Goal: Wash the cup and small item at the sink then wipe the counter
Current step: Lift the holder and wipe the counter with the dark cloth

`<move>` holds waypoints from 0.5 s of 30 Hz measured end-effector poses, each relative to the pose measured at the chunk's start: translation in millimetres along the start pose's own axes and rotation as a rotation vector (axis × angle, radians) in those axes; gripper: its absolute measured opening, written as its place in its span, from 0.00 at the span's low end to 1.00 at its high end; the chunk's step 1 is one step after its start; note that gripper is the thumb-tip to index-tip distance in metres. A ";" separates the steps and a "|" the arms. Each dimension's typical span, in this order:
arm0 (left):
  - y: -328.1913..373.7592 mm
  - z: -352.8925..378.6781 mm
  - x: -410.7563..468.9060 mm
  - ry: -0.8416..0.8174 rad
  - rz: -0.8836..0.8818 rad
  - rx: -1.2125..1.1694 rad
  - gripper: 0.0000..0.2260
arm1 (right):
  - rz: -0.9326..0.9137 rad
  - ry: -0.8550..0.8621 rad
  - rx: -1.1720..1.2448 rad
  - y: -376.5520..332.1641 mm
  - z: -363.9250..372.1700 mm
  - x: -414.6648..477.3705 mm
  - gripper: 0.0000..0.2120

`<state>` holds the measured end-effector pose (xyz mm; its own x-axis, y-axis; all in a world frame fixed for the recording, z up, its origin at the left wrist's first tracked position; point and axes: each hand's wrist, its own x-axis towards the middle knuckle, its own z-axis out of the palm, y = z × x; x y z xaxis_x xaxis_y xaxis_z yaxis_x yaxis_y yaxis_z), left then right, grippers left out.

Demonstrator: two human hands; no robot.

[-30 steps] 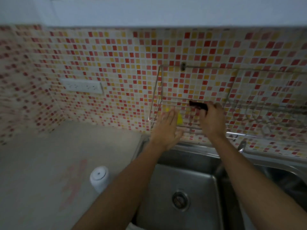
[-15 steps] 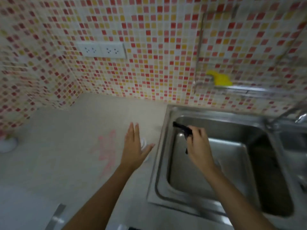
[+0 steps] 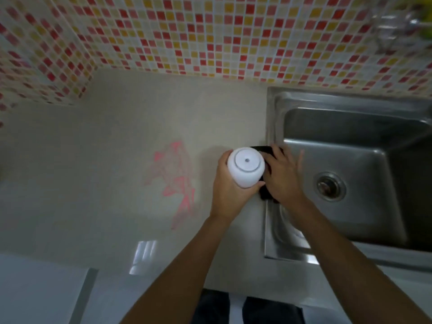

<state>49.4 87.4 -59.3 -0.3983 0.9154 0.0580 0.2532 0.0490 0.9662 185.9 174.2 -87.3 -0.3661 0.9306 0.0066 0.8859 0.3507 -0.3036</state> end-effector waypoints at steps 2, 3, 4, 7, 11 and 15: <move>5.5 -12.7 4.3 0.017 0.016 -0.016 0.37 | -0.120 -0.107 -0.101 -2.6 12.3 10.9 0.28; 9.3 -23.3 7.4 0.046 0.023 -0.022 0.37 | -0.123 -0.106 -0.129 -7.5 17.5 14.8 0.29; 12.3 -36.9 12.1 0.090 0.031 -0.022 0.37 | -0.098 -0.076 -0.167 -14.4 20.5 15.2 0.30; 18.6 -94.2 33.6 0.265 0.069 0.044 0.38 | -0.093 -0.031 -0.225 -50.2 32.6 -25.9 0.32; 13.9 -174.4 62.0 0.439 0.045 0.146 0.41 | -0.428 -0.130 -0.132 -134.1 59.5 -91.7 0.28; -0.1 -209.4 70.2 0.529 0.032 0.185 0.41 | -0.631 -0.135 -0.068 -204.6 88.0 -44.4 0.23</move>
<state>-163.2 68.0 -2.7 -0.7639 0.5947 0.2504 0.4036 0.1376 0.9045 -4.2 51.9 -109.4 -0.8510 0.5234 0.0423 0.5032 0.8359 -0.2194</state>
